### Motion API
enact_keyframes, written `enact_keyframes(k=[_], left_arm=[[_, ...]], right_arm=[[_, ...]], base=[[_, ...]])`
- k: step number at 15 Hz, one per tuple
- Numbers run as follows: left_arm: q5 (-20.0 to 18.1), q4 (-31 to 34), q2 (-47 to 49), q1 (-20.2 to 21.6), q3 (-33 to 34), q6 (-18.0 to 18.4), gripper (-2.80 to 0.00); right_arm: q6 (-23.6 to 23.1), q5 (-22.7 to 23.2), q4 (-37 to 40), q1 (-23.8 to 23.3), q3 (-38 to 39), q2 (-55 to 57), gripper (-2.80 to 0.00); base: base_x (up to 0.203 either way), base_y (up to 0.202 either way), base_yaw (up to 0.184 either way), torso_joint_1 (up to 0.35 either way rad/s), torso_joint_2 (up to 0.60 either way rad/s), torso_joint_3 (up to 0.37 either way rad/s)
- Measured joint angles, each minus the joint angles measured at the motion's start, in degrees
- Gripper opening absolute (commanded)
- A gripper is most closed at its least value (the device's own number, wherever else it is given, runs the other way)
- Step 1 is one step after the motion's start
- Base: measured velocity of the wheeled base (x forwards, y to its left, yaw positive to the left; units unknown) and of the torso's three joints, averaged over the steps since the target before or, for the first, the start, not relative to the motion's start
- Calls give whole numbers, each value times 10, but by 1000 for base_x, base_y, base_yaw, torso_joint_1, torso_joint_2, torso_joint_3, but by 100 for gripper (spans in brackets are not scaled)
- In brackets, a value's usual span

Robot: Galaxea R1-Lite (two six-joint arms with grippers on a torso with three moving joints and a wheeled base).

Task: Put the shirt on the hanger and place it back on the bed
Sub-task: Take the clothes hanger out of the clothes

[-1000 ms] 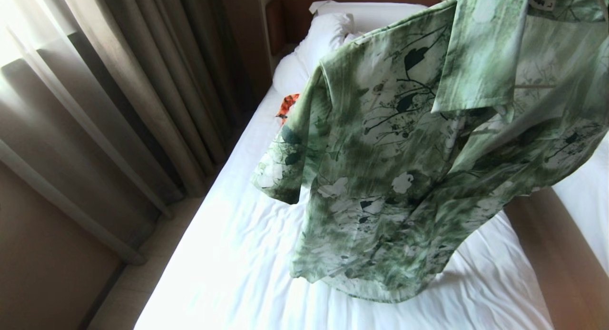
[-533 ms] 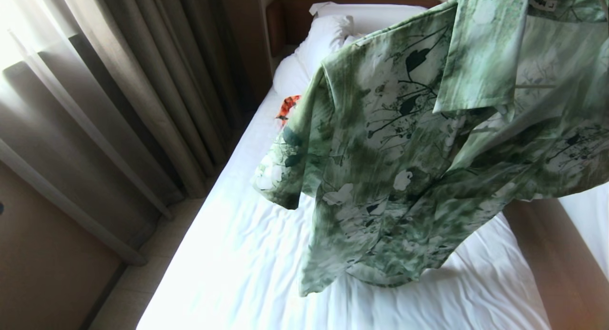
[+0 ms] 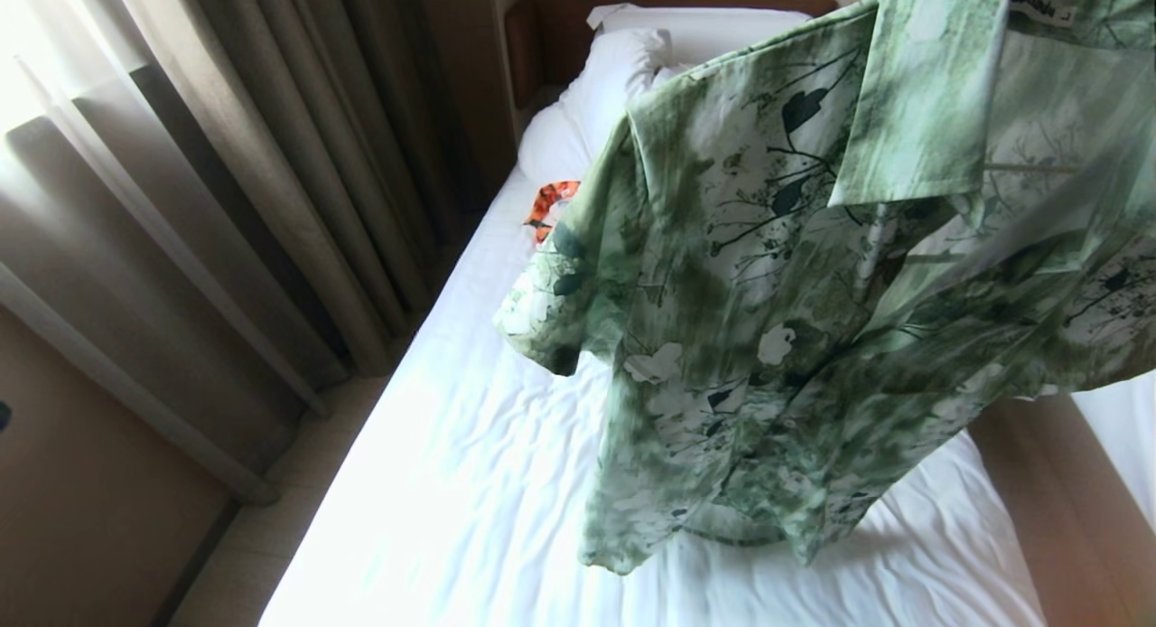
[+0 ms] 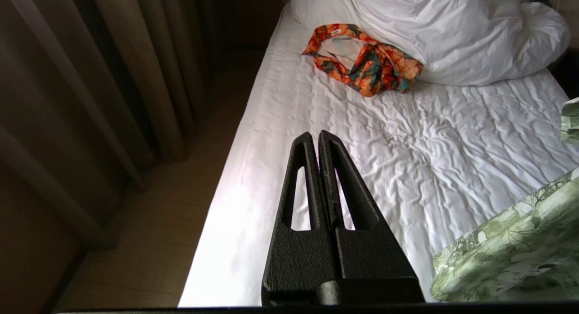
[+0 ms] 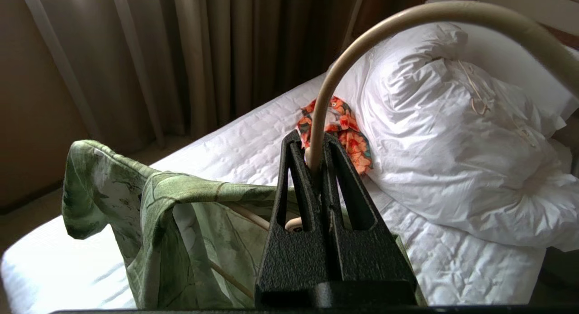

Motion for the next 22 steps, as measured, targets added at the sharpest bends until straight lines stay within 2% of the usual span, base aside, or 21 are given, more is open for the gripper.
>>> enact_keyframes(k=[2,9,12,15,18,20,22], left_arm=[[0,0,-3,0,3,1,-280],[-6,28,-23,0,10,0,-280],[-24,28,-25,-1,5,-3,-280],[-73,64,-13,-11,-39,-21,-280],[-152,119,26,-22,-102,-58,-280],[-193,119,57,-26,-119,-66,-280],[-217,104,93,-42,-133,-83,-280]], right_arm=[[18,-1,-2,0,-4,0,-280],[21,0,-2,0,-5,2,-280],[26,1,4,1,-5,0,-280],[32,2,19,9,-5,0,-280],[32,1,20,13,-5,1,-280],[31,2,26,13,-6,2,-280],[31,4,26,13,-6,8,-280]], base=[[0,0,0,0,0,0],[0,0,0,0,0,0],[0,0,0,0,0,0],[0,0,0,0,0,0],[0,0,0,0,0,0],[0,0,0,0,0,0],[0,0,0,0,0,0]])
